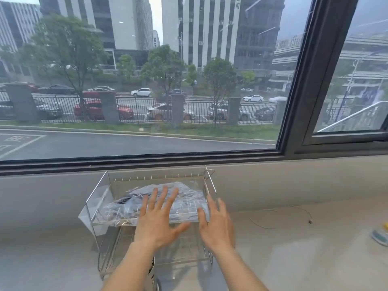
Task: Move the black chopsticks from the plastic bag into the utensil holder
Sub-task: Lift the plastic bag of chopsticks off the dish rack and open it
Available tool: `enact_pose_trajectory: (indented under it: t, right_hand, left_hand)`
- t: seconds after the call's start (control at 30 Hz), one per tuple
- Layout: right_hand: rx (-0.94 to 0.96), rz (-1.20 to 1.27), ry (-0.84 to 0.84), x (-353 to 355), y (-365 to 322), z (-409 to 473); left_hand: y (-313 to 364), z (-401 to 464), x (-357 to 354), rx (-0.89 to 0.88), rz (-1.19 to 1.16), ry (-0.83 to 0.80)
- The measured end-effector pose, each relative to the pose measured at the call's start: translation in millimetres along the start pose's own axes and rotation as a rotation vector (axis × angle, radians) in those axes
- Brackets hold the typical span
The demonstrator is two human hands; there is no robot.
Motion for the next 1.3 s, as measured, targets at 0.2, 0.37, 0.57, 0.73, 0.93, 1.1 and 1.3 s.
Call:
enact_pose_trajectory:
  t: [0.2,0.37,0.57,0.73,0.93,1.1,1.3]
  right_hand:
    - [-0.128,0.459,-0.05,-16.5,8.0,5.5]
    - [-0.271,1.098,-0.091,-17.2,5.4,9.7]
    - [-0.259,1.171,-0.082,4.4,-12.6,14.3]
    - [-0.063,1.108,-0.022,50.3,-48.4,23.2]
    - [0.255,1.091,-0.025,124.5,-107.0,13.8]
    - [0.421,1.018,-0.088,180.7,-144.6,-5.4]
    - [0.507,0.992,-0.238,215.3,-161.3,-24.2]
  left_hand:
    - [6.4,-10.6,-19.5,0.0,0.039,-0.084]
    - [8.8,-17.1,-14.2,-0.024,0.008,0.035]
    - [11.4,-21.4,8.4,-0.007,-0.04,0.038]
    - [13.2,-25.7,42.3,-0.046,-0.185,0.208]
    - [19.0,-31.1,113.6,-0.076,-0.323,0.463]
    - [20.9,-37.2,175.6,-0.168,-0.398,0.639]
    - [34.8,-52.0,234.1,-0.356,-0.42,0.655]
Point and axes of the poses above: each hand's wrist, its own z-axis towards the middle knuckle, its own x-axis out of the back of the hand, y = z × x, the point moved 1 cm from there along z, towards the middle knuckle, and after that the axes turned 14 degrees about -y, right-handed, at the moved point
